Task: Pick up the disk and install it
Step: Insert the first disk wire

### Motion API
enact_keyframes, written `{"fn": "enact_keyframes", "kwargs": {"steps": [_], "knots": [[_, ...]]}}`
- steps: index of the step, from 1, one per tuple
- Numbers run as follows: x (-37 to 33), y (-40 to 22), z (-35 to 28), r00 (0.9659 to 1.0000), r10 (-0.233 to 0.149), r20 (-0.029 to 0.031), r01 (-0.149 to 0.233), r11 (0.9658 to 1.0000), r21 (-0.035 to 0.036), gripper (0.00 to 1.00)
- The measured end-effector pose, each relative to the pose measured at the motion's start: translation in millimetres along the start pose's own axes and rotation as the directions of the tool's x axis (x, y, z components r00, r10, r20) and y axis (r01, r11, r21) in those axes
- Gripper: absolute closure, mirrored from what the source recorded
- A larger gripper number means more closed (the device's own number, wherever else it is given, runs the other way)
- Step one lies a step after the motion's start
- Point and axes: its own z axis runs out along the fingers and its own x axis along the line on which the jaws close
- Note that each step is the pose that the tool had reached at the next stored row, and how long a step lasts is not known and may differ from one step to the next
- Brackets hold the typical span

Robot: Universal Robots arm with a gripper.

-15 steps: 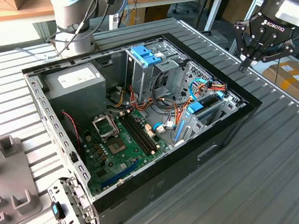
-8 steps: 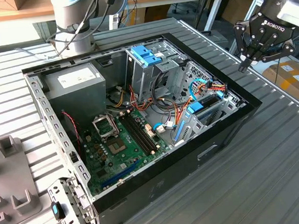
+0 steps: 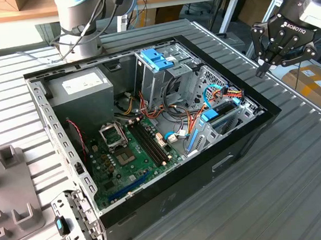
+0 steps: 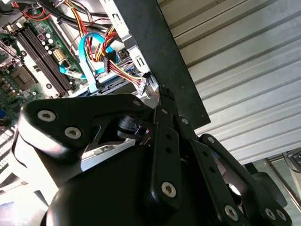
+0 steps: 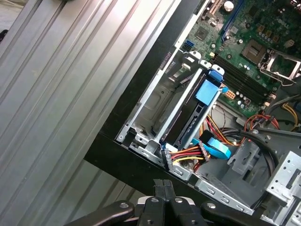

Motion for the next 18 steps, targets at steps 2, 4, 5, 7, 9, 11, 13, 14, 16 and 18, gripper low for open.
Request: {"fn": "enact_keyframes", "kwargs": {"steps": [2,4,5,7,9,11,13,14,16,18], "knots": [[0.0,0.0,0.0,1.0000,-0.007,0.0003,0.007,1.0000,-0.0003,0.89],[0.0,0.0,0.0,0.9998,-0.019,0.0007,0.019,0.9998,-0.0010,0.89],[0.0,0.0,0.0,0.9998,-0.022,0.0008,0.022,0.9998,-0.0012,0.89],[0.0,0.0,0.0,0.9994,-0.035,0.0013,0.035,0.9994,-0.0018,0.89],[0.0,0.0,0.0,0.9991,-0.043,0.0016,0.043,0.9991,-0.0023,0.89],[0.0,0.0,0.0,0.9984,-0.057,0.0019,0.057,0.9984,-0.0031,0.89],[0.0,0.0,-0.1,0.9976,-0.069,0.0021,0.069,0.9976,-0.0040,0.89],[0.0,0.0,-0.1,0.9974,-0.073,0.0022,0.073,0.9974,-0.0042,0.89],[0.0,0.0,0.0,0.9961,-0.088,0.0026,0.088,0.9961,-0.0051,0.89],[0.0,0.0,0.0,0.9944,-0.106,0.0031,0.106,0.9944,-0.0062,0.89]]}}
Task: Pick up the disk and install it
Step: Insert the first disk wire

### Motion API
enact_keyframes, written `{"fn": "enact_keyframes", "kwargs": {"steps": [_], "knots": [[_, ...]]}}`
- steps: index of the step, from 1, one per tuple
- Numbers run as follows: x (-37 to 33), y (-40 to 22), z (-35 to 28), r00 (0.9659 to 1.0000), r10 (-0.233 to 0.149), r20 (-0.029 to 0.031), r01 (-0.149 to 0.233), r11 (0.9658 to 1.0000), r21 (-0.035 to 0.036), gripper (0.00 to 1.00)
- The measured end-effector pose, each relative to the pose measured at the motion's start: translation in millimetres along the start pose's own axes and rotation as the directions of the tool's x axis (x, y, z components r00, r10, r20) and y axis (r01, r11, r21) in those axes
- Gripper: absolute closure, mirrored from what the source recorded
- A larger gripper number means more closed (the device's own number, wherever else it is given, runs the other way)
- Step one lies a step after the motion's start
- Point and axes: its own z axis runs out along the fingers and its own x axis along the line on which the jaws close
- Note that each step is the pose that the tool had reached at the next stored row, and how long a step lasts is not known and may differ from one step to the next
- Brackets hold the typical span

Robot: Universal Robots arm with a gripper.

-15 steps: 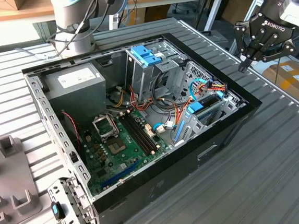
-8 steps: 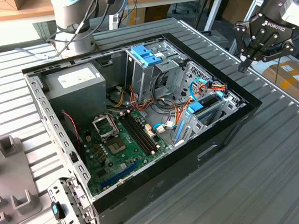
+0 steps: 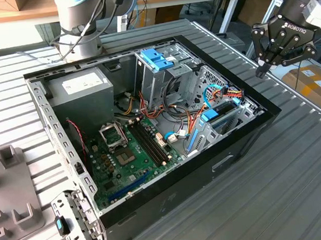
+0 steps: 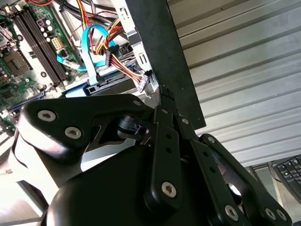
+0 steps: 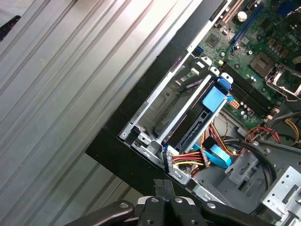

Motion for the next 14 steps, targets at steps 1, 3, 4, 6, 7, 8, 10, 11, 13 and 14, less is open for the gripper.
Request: {"fn": "enact_keyframes", "kwargs": {"steps": [1,3,4,6,7,8,10,11,13,14], "knots": [[0.0,0.0,0.0,1.0000,-0.005,0.0002,0.005,1.0000,-0.0003,0.89],[0.0,0.0,0.0,0.9998,-0.018,0.0009,0.018,0.9998,-0.0007,0.89],[0.0,0.0,0.0,0.9996,-0.028,0.0019,0.028,0.9996,-0.0007,0.89],[0.0,0.0,0.0,0.9992,-0.040,0.0044,0.040,0.9992,0.0004,0.89],[0.0,0.0,0.1,0.9989,-0.047,0.0071,0.047,0.9989,0.0022,0.89],[0.0,0.0,0.0,0.9986,-0.053,0.0103,0.053,0.9986,0.0046,0.89],[0.0,0.0,0.0,0.9978,-0.065,0.0161,0.065,0.9979,0.0087,0.89],[0.0,0.0,-0.1,0.9971,-0.074,0.0180,0.074,0.9972,0.0097,0.89],[0.0,0.0,0.0,0.9953,-0.095,0.0204,0.094,0.9955,0.0102,0.89],[0.0,0.0,0.0,0.9936,-0.111,0.0214,0.111,0.9938,0.0097,0.89]]}}
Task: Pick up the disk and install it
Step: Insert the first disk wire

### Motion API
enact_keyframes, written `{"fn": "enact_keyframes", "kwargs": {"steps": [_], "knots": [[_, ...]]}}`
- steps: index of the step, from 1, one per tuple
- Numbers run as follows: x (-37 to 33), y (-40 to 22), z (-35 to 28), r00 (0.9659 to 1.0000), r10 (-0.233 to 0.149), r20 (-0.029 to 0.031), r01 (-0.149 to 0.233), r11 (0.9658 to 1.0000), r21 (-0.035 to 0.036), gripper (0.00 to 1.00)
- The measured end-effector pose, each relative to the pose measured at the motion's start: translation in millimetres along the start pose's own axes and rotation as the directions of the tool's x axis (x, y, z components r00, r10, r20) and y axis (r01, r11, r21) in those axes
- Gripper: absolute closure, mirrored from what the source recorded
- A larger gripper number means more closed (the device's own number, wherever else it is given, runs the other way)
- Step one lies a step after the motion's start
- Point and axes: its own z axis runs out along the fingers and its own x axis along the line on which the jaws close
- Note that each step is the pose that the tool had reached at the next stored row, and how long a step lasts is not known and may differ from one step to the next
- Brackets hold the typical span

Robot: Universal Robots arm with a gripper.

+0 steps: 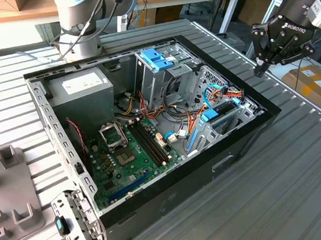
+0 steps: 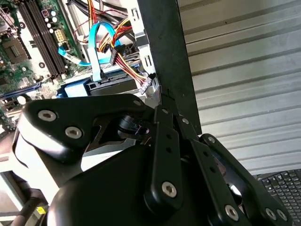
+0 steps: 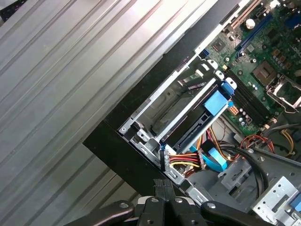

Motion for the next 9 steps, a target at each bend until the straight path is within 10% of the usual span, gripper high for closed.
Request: {"fn": "enact_keyframes", "kwargs": {"steps": [9], "knots": [[0.0,0.0,0.0,0.9981,-0.061,0.0048,0.061,0.9981,-0.0025,0.89]]}}
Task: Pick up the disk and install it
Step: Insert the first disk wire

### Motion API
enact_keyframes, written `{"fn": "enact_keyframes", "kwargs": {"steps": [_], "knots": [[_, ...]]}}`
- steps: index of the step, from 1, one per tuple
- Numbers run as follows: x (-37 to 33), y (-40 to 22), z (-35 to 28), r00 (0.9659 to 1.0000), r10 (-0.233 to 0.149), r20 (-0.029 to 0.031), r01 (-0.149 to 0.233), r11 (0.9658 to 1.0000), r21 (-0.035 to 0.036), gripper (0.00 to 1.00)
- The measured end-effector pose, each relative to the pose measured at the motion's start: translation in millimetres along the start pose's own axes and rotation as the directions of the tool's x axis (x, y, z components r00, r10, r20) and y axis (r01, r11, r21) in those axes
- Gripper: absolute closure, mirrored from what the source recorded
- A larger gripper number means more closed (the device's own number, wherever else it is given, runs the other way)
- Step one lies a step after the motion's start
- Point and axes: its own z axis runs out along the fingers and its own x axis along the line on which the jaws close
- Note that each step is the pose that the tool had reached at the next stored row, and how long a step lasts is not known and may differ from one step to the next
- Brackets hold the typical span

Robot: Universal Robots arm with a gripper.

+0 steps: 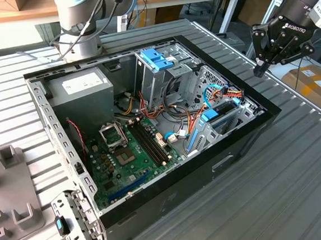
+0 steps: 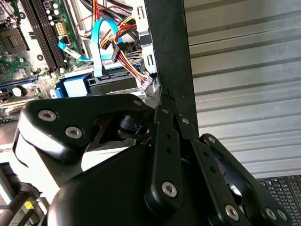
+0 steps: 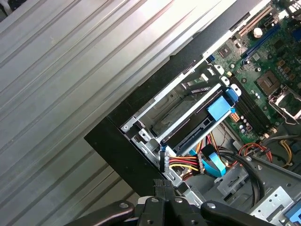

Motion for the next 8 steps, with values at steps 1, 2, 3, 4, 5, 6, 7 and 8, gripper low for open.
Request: {"fn": "enact_keyframes", "kwargs": {"steps": [1,2,3,4,5,6,7,8], "knots": [[0.0,0.0,0.0,1.0000,0.000,0.0001,0.000,1.0000,0.0001,0.89],[0.0,0.0,0.0,1.0000,0.000,0.0001,0.000,1.0000,0.0001,0.89],[0.0,0.0,0.0,1.0000,0.000,0.0001,0.000,1.0000,0.0001,0.89],[0.0,0.0,0.0,1.0000,0.000,0.0001,0.000,1.0000,0.0001,0.89],[0.0,0.0,0.0,1.0000,0.000,0.0002,0.000,1.0000,0.0002,0.89],[0.0,0.0,0.0,1.0000,-0.001,0.0003,0.001,1.0000,0.0003,0.89],[0.0,0.0,0.0,1.0000,-0.001,0.0003,0.001,1.0000,0.0003,0.83],[0.0,0.0,0.0,1.0000,-0.001,0.0004,0.001,1.0000,0.0004,0.76]]}}
